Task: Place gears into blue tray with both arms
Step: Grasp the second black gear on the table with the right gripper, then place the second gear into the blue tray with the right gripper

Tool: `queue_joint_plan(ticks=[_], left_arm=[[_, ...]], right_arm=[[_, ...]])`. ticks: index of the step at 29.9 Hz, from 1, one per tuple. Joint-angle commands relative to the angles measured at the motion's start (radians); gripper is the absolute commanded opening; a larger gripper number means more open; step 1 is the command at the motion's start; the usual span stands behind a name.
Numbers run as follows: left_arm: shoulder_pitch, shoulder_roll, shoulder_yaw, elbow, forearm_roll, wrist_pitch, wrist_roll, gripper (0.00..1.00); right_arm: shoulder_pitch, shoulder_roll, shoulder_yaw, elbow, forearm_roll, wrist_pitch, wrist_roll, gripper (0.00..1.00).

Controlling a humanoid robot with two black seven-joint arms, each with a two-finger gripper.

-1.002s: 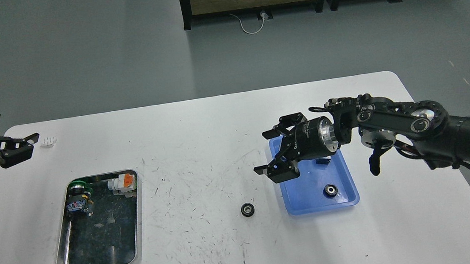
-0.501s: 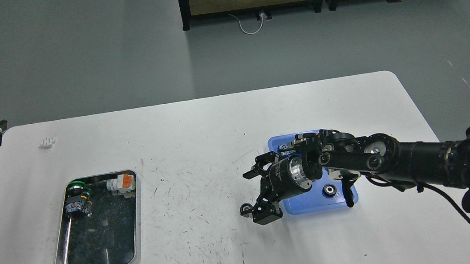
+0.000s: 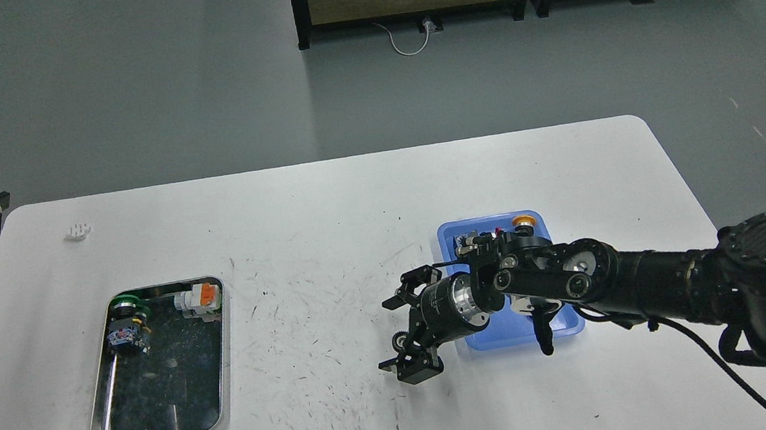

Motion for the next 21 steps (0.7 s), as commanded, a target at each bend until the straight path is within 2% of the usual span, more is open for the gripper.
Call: queue_joint_plan(ticks=[1,11,21], left_arm=[[0.0,0.009,0.0,-0.001,-0.001,0.0,0.0,0.97],[-0.001,0.01,0.0,-0.001,0.0,0.0,0.0,0.97],[-0.003,0.009,0.0,0.0,0.0,0.0,0.002,0.97]], right_arm=[[0.0,0.006,-0.003,-0.011,-0.002,0.0,0.002,0.91],[-0.011,-0.005,-0.022,-0.012,-0.005,0.001,0.005,0.9],[-0.029,-0.003,-0.022,-0.017,-0.031,0.0,0.008,0.85]])
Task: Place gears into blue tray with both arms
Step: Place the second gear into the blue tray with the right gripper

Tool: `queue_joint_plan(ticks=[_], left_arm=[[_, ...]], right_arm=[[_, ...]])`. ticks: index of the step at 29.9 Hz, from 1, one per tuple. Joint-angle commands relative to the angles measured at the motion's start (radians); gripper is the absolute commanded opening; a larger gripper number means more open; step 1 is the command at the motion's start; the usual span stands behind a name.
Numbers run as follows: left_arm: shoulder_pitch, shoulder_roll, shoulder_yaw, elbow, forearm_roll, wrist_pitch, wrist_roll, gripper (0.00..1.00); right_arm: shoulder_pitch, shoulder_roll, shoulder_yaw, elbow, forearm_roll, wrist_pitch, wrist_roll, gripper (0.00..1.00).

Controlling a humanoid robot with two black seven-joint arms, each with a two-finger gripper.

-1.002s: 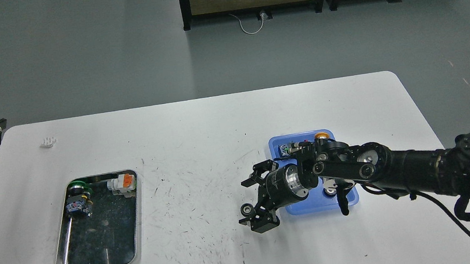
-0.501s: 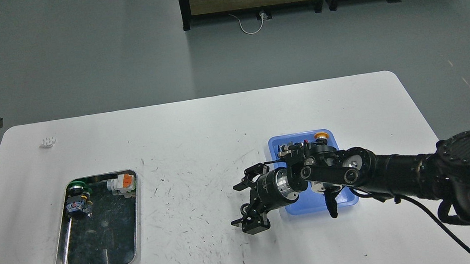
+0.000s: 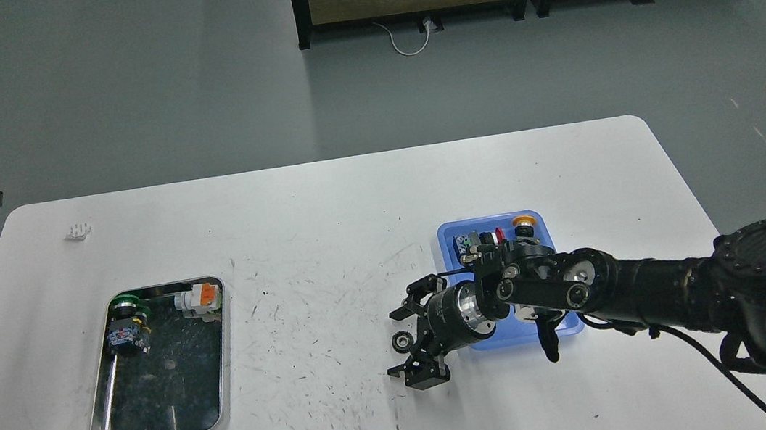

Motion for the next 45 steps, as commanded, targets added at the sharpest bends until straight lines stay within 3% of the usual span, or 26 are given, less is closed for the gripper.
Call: queue_joint_plan(ticks=[1,12,15,34,38,45], left_arm=[[0.0,0.0,-0.001,0.002,0.0,0.0,0.0,0.97],[-0.002,0.001,-0.001,0.002,0.0,0.0,0.0,0.97],[-0.002,0.001,-0.001,0.002,0.0,0.002,0.0,0.97],[0.0,0.004,-0.001,0.003,0.002,0.003,0.002,0.97],[0.003,0.004,0.0,0.003,0.002,0.003,0.0,0.97],[0.011,0.003,0.003,0.002,0.002,0.003,-0.005,0.98]], right_arm=[[-0.001,-0.001,0.002,0.0,-0.002,0.0,0.003,0.84],[-0.001,-0.006,0.005,0.0,-0.003,0.0,0.002,0.65],[-0.001,-0.008,0.008,0.002,-0.006,0.0,0.002,0.55],[0.005,-0.046,0.022,0.017,-0.022,0.024,0.005,0.23],[0.019,-0.067,0.06,0.02,-0.02,0.026,0.006,0.23],[0.062,-0.222,0.12,0.086,-0.008,0.032,0.009,0.23]])
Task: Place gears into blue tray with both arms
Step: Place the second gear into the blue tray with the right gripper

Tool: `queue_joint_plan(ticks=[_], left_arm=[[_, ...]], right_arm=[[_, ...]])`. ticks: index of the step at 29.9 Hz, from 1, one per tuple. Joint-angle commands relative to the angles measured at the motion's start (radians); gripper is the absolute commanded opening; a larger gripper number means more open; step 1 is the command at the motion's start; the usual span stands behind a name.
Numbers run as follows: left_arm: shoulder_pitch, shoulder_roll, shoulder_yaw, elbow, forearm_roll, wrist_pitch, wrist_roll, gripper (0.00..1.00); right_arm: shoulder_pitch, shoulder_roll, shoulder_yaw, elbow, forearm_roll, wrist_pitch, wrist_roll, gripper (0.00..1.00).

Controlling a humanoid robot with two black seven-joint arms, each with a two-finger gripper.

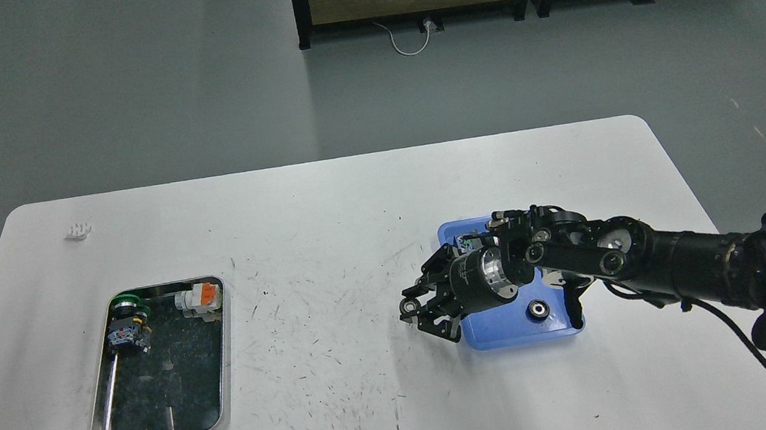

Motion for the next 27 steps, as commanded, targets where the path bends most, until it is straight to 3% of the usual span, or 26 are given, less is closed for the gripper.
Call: queue_joint_plan(ticks=[1,9,16,18,23,27], left_arm=[[0.004,-0.004,0.002,-0.001,0.0,0.0,-0.001,0.98],[-0.003,-0.011,0.0,-0.001,0.0,0.0,0.0,0.98],[-0.005,-0.004,0.0,0.0,0.0,0.0,-0.005,0.98],[-0.005,-0.002,-0.001,0.0,0.0,-0.002,-0.008,0.98],[-0.003,0.0,-0.001,0.002,0.0,0.0,-0.009,0.98],[-0.003,0.0,-0.001,0.002,0.0,0.001,-0.009,0.98]], right_arm=[[0.009,-0.085,0.025,0.03,0.003,0.006,0.0,0.23],[-0.046,-0.262,0.028,0.099,-0.009,0.014,0.0,0.23],[-0.081,-0.271,0.037,0.088,-0.02,0.012,0.0,0.26],[-0.083,-0.266,0.037,0.076,-0.023,0.005,0.0,0.34],[-0.096,-0.248,0.064,0.055,-0.023,-0.015,0.002,0.65],[-0.106,-0.231,0.107,0.042,-0.022,-0.024,0.002,0.77]])
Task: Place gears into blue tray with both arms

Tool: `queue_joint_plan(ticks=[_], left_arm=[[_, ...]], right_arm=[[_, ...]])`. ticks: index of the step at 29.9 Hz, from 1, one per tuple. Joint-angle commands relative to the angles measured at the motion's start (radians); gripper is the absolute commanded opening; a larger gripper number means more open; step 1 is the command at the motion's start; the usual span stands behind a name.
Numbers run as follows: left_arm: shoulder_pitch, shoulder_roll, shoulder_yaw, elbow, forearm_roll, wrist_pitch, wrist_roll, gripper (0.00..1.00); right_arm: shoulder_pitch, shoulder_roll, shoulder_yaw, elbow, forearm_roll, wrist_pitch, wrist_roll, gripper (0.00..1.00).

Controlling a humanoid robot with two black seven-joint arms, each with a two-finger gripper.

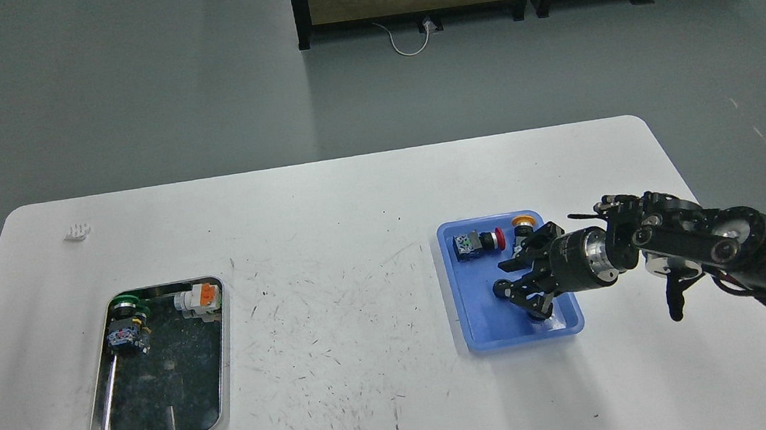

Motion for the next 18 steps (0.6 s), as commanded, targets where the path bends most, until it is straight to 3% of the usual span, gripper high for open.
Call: queue_joint_plan(ticks=[1,7,18], left_arm=[[0.001,0.0,0.0,-0.001,0.0,0.003,0.0,0.98],[-0.007,-0.003,-0.029,0.0,0.0,0.03,0.014,0.98],[-0.005,-0.04,-0.294,0.006,-0.003,0.085,0.015,0.98]], right_arm=[[-0.006,0.012,0.048,-0.015,0.001,-0.011,0.001,0.79],[0.013,0.035,0.207,-0.036,0.013,-0.07,-0.003,0.94],[0.125,0.041,0.529,-0.197,0.06,-0.11,-0.009,0.97]])
